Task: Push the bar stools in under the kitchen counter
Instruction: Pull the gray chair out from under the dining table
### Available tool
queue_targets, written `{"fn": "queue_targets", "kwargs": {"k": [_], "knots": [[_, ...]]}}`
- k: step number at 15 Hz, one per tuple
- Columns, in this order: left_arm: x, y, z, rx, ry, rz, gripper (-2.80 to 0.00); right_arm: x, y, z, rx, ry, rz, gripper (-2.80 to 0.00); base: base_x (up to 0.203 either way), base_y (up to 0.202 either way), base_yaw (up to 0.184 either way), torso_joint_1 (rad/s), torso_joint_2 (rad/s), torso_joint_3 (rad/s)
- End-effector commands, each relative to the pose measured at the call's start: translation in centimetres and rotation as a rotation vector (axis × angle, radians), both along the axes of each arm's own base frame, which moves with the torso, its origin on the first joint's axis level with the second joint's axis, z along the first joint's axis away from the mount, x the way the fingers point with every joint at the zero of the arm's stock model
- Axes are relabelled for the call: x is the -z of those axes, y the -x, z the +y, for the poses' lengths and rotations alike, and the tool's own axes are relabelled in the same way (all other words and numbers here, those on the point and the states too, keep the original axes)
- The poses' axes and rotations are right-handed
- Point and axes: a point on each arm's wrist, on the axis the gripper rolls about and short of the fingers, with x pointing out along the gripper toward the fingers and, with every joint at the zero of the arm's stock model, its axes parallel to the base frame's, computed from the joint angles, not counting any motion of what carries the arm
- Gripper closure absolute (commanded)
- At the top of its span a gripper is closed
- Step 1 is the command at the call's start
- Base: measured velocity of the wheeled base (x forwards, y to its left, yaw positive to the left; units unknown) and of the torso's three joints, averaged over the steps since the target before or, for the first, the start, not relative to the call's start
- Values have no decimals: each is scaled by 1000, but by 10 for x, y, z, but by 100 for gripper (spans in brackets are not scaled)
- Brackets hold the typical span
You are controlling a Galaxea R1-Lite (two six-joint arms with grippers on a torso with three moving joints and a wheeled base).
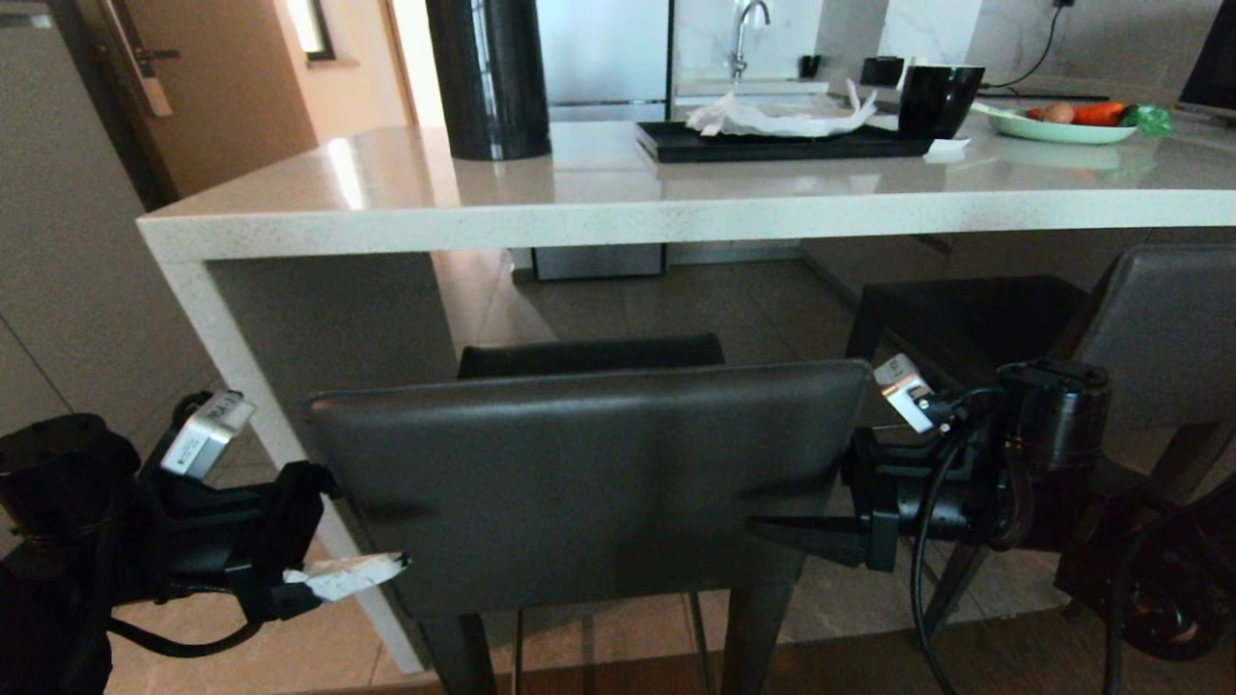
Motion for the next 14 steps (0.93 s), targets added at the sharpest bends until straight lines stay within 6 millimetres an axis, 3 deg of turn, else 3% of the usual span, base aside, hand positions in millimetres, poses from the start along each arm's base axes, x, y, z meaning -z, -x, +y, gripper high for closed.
{"fn": "queue_targets", "kwargs": {"k": [1, 14], "knots": [[-3, 1, -1, 12, -1, -17, -280, -2, 0, 0, -7, -4, -10, -280, -197, 0, 0, 7, -2, 6], [-8, 11, -3, 15, -1, -29, -280, -4, 3, 0, -8, -12, -27, -280, -195, 0, -2, 3, 2, 3]]}}
